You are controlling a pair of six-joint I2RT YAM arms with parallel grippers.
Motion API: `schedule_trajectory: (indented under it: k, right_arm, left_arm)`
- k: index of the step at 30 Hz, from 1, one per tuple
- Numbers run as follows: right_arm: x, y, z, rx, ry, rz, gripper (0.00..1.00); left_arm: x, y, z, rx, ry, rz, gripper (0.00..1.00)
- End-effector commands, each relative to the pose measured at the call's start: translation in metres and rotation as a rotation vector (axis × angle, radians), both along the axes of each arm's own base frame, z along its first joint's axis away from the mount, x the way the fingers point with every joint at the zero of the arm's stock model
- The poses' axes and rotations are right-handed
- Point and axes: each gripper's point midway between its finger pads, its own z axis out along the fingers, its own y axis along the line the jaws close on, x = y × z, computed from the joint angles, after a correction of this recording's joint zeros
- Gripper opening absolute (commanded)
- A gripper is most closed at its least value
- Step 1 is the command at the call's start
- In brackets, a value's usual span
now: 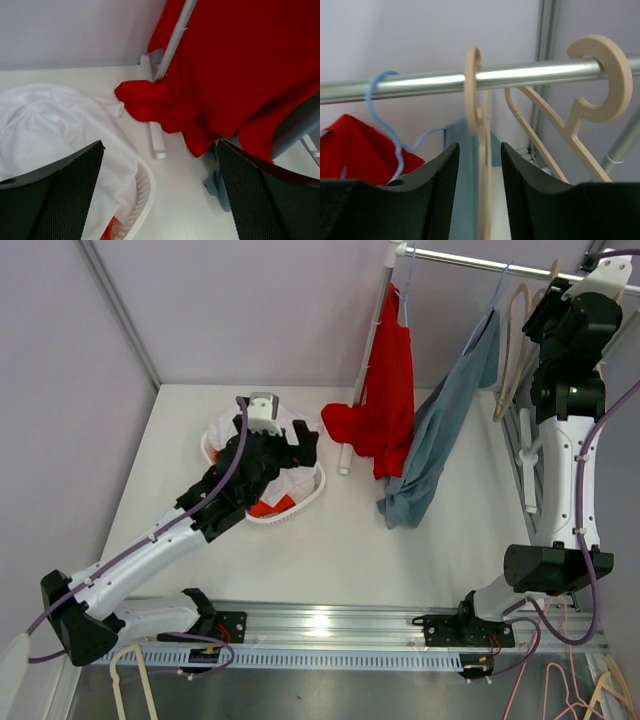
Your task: Remove the t-shirt from the hanger
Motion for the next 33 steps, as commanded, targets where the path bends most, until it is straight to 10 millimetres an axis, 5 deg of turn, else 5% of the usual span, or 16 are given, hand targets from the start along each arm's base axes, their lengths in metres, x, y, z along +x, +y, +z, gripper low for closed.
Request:
schedule_trajectory:
  k: [1,5,7,14,23,33]
  right_arm:
    - [-0.028,0.023,0.036,0.054,-0.054,0.074,0.44]
    - [-0.013,0.051,0.033,0.142,-0.005,0.194,0.43]
    - [-0.014,0.066,0.040,0.182,-0.001,0.248,0.43]
    - [0.010,0.084,0.018,0.256,0.060,0.278,0.43]
    - [0.027,0.107,-0.003,0.297,0.107,0.320,0.42]
    - [0.041,0.110,-0.032,0.250,0.178,0.235,0.45]
  left_arm:
    - [-0.001,-0.019,0.060,0.005,-0.208,-0.075,0.99]
    - [-0.001,-0.051,0.089,0.018,-0.340,-0.191,1.00]
    - [0.003,-0.067,0.094,0.032,-0.366,-0.234,1.00]
    - [0.001,-0.104,0.102,0.090,-0.414,-0.338,0.99]
    - [-0.011,-0.124,0.116,0.127,-0.499,-0.391,1.00]
    - [-0.012,-0.123,0.110,0.144,-0.499,-0.374,0.99]
